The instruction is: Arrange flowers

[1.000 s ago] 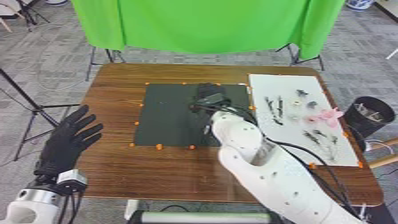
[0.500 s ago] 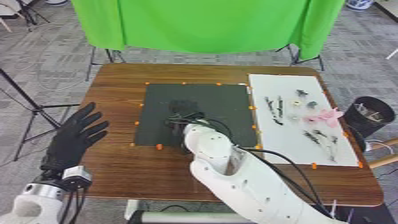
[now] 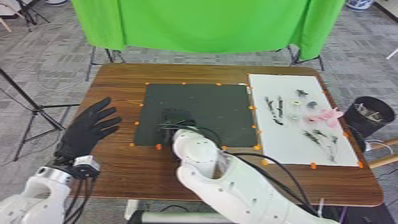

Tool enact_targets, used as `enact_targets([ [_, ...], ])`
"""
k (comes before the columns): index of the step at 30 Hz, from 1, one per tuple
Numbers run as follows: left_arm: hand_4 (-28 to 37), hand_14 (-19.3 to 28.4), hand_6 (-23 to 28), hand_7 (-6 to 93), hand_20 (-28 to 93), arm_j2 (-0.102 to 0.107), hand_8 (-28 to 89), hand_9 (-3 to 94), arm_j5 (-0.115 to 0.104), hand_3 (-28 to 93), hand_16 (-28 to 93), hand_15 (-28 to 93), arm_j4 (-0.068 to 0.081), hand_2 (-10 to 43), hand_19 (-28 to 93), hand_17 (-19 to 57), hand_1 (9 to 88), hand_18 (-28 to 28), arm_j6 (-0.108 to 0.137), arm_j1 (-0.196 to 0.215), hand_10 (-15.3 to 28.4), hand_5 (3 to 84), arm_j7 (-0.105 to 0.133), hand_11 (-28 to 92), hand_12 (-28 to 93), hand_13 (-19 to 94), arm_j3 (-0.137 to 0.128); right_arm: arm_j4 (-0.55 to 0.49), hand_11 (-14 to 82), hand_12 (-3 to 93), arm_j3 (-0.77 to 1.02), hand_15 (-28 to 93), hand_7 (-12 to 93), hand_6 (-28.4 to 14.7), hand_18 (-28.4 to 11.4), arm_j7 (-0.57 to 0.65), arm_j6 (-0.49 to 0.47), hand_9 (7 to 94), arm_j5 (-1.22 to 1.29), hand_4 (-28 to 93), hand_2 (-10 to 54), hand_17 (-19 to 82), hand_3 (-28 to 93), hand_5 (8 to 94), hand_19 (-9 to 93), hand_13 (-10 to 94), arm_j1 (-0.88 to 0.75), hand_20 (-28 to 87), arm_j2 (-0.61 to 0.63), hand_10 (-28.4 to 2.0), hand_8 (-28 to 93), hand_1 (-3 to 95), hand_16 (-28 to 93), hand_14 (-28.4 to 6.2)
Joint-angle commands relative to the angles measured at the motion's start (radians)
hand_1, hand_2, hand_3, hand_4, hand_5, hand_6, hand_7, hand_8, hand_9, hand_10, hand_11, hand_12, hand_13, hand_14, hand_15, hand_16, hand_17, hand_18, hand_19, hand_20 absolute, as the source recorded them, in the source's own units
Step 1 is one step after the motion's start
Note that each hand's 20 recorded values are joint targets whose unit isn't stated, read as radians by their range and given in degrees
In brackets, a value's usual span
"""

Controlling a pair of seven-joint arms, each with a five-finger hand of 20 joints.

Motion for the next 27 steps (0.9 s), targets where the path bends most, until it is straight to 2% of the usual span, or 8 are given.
enact_targets([
  [1, -26.2, 15.9, 2.2, 20.9, 11, -0.006, -11, 23.4, 0.012, 68, 2, 30, 0.01, -9.5, 42, -8.7, 24.3, 22.4, -0.031, -0.035, 11.5, 25.2, -0.021, 18, 18, 22, 0.018, 0.021, 64.2, 49.1, -0.024, 82, 53, 4.8, -19.0, 0.023, 0.072, 90.6, 0.006, -5, -1.5, 64, 92, 77.6, 93, 90, 0.01, 72, -0.022, -5.8, 28, 26.0, 36, -3.8],
  [8, -26.2, 15.9, 2.2, 20.9, 11, -0.005, -11, 23.4, 0.011, 68, 2, 29, 0.017, -9.5, 42, -8.7, 24.3, 22.5, -0.036, -0.05, 11.5, 25.2, -0.02, 18, 18, 22, 0.032, 0.053, 63.7, 49.3, -0.053, 81, 52, 4.4, -19.0, 0.004, 0.145, 90.2, 0.006, -6, -1.1, 63, 92, 77.2, 93, 89, 0.021, 72, -0.013, -6.0, 28, 26.8, 37, -4.1],
  [10, -26.3, 15.8, 2.2, 20.9, 11, -0.004, -11, 23.4, 0.012, 68, 2, 29, 0.024, -9.5, 42, -8.7, 24.3, 22.5, -0.041, -0.065, 11.5, 25.2, -0.022, 18, 18, 22, 0.04, 0.06, 63.7, 49.3, -0.049, 81, 52, 4.3, -19.0, 0.009, 0.153, 90.2, 0.013, -6, -1.0, 63, 92, 77.1, 93, 89, 0.024, 72, -0.014, -6.0, 28, 26.8, 37, -4.2],
  [18, -26.2, 15.8, 2.2, 20.9, 11, -0.012, -11, 23.3, 0.016, 68, 1, 29, 0.029, -9.5, 42, -8.7, 24.4, 22.5, -0.052, -0.074, 11.5, 25.2, -0.039, 18, 18, 22, 0.039, 0.071, 63.7, 49.1, -0.036, 81, 52, 4.2, -19.0, 0.0, 0.136, 90.1, 0.039, -6, -0.8, 63, 92, 77.4, 93, 89, 0.013, 72, -0.024, -5.9, 27, 26.6, 36, -4.2],
  [25, -26.2, 15.9, 2.3, 20.8, 11, -0.016, -11, 23.4, 0.018, 68, 1, 30, 0.031, -9.5, 42, -8.7, 24.4, 22.5, -0.053, -0.078, 11.6, 25.3, -0.041, 18, 18, 22, 0.042, 0.069, 62.8, 48.4, -0.026, 81, 52, 3.3, -19.1, -0.022, 0.126, 90.0, 0.039, -8, 1.0, 63, 90, 78.0, 93, 89, 0.003, 72, -0.026, -6.1, 24, 25.7, 36, -4.4],
  [26, -26.2, 15.9, 2.3, 20.8, 11, -0.011, -11, 23.4, 0.014, 68, 1, 30, 0.032, -9.5, 42, -8.7, 24.4, 22.4, -0.049, -0.079, 11.5, 25.3, -0.033, 18, 18, 22, 0.046, 0.074, 62.5, 48.3, -0.024, 80, 51, 3.2, -19.0, -0.027, 0.125, 89.8, 0.035, -8, 1.1, 63, 90, 78.1, 93, 89, 0.007, 72, -0.027, -6.2, 24, 25.5, 36, -4.4],
  [27, -26.2, 15.9, 2.2, 20.8, 11, -0.014, -11, 23.3, 0.016, 68, 1, 30, 0.031, -9.5, 42, -8.7, 24.4, 22.4, -0.052, -0.078, 11.5, 25.2, -0.039, 18, 18, 22, 0.043, 0.072, 62.4, 48.2, -0.023, 80, 51, 3.1, -19.2, -0.024, 0.12, 89.7, 0.033, -9, 1.5, 63, 90, 78.1, 93, 89, 0.004, 72, -0.027, -6.2, 24, 25.3, 37, -4.4],
])
